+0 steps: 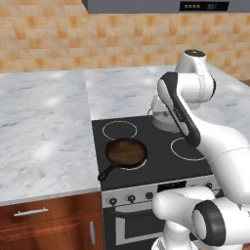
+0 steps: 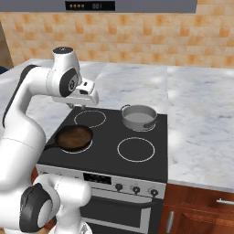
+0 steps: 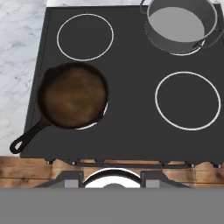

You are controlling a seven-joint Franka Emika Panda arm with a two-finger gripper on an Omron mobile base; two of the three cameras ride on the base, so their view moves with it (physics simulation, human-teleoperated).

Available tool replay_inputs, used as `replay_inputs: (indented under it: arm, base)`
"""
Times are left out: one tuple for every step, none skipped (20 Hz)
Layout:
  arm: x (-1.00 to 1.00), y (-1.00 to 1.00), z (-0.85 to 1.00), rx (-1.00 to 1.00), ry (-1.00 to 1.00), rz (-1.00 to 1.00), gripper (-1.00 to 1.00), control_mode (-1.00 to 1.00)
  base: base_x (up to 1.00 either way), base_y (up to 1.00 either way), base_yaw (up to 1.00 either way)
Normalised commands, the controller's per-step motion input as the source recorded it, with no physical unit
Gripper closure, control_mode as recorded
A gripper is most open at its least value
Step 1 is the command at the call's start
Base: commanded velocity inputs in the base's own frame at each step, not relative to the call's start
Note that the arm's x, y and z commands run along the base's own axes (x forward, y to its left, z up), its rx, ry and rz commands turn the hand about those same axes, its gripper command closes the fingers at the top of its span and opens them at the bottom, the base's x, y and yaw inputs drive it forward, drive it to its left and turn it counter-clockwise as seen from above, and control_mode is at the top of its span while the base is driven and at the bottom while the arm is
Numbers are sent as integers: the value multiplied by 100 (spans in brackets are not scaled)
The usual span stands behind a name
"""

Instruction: Move the pot and pan from the stove into the sink.

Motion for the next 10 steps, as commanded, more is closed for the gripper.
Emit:
replay_inputs:
  arm:
    - [0, 0, 0, 5, 0, 0, -100, -100]
    - [-9, 0, 0, 0, -3, 0, -100, -100]
    - [0, 0, 0, 2, 0, 0, -100, -100]
    - [0, 0, 0, 0, 1, 0, -100, -100]
    - [0, 0, 0, 1, 1, 0, -100, -100]
    - [0, 0, 0, 0, 1, 0, -100, -100]
    - [-8, 8, -2, 0, 0, 0, -100, -100]
    - [-23, 10, 0, 0, 0, 0, -100, -100]
    - [-37, 11, 0, 0, -4, 0, -100, -100]
    - [-50, 16, 0, 0, -8, 0, -100, -100]
  base:
    - [0, 0, 0]
    - [0, 0, 0]
    - [0, 0, 0]
    - [0, 0, 0]
    - [0, 0, 0]
    - [0, 0, 0]
    - [0, 0, 0]
    - [0, 0, 0]
    - [0, 0, 0]
    - [0, 0, 0]
